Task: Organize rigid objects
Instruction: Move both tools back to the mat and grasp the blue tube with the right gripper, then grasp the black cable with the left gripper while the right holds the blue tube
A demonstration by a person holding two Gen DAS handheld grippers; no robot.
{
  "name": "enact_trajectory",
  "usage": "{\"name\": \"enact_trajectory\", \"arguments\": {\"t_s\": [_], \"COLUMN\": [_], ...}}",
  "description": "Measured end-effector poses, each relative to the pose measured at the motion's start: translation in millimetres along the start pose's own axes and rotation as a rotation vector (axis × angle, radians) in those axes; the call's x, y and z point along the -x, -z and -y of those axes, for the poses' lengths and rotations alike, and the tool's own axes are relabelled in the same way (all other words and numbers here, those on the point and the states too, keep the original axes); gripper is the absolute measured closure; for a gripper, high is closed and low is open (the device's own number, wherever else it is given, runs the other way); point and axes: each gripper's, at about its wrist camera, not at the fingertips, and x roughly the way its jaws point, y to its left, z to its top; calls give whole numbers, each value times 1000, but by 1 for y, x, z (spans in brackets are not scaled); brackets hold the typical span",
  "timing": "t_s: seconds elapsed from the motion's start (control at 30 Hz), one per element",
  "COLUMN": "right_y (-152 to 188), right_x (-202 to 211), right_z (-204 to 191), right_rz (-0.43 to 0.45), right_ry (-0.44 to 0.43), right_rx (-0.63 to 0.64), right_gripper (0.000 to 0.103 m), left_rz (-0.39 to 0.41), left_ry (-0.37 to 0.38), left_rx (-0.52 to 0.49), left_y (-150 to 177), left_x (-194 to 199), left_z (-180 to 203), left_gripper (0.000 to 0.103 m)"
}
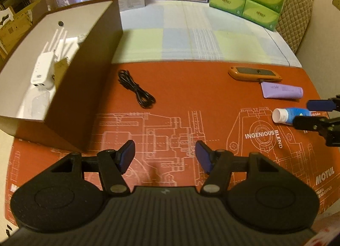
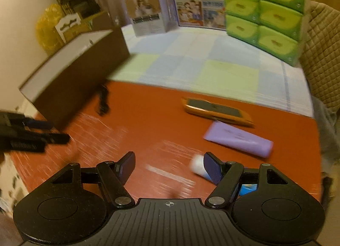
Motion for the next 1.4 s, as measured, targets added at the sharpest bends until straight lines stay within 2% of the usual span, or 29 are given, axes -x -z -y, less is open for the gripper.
{"name": "enact_trajectory", "arguments": {"t_s": [0.23, 0.5, 0.63, 0.77, 0.9, 1.07, 1.33, 1.4], "right_y": [26, 37, 37, 31, 27, 21, -6, -16], "right_x": [-5, -37, -52, -60, -65, -74, -98, -104], "right_z": [45, 47, 49, 50, 46, 32, 6, 1], "right_rz": [-40, -74, -79, -74, -84, -91, -72, -62], "right_ry": [43, -1, -32, -57, -90, -86, -51, -36], "right_rx": [162, 433, 498, 540, 596, 574, 343, 276], "right_gripper": [35, 36, 42, 54, 59, 71, 72, 72], "left_rz": [-14, -15, -8, -11, -14, -12, 32, 43], "left_ry": [8, -15, -23, -19, -11, -20, -66, -81], "left_rx": [6, 23, 25, 15, 3, 3, 37, 57], "left_y": [7, 11, 9, 8, 5, -2, -21, -27], "left_x": [-15, -26, -29, -32, -37, -45, -60, -66], "left_z": [19, 26, 25, 25, 25, 19, 0, -6], "left_gripper": [44, 44, 44, 44, 44, 44, 45, 50]}}
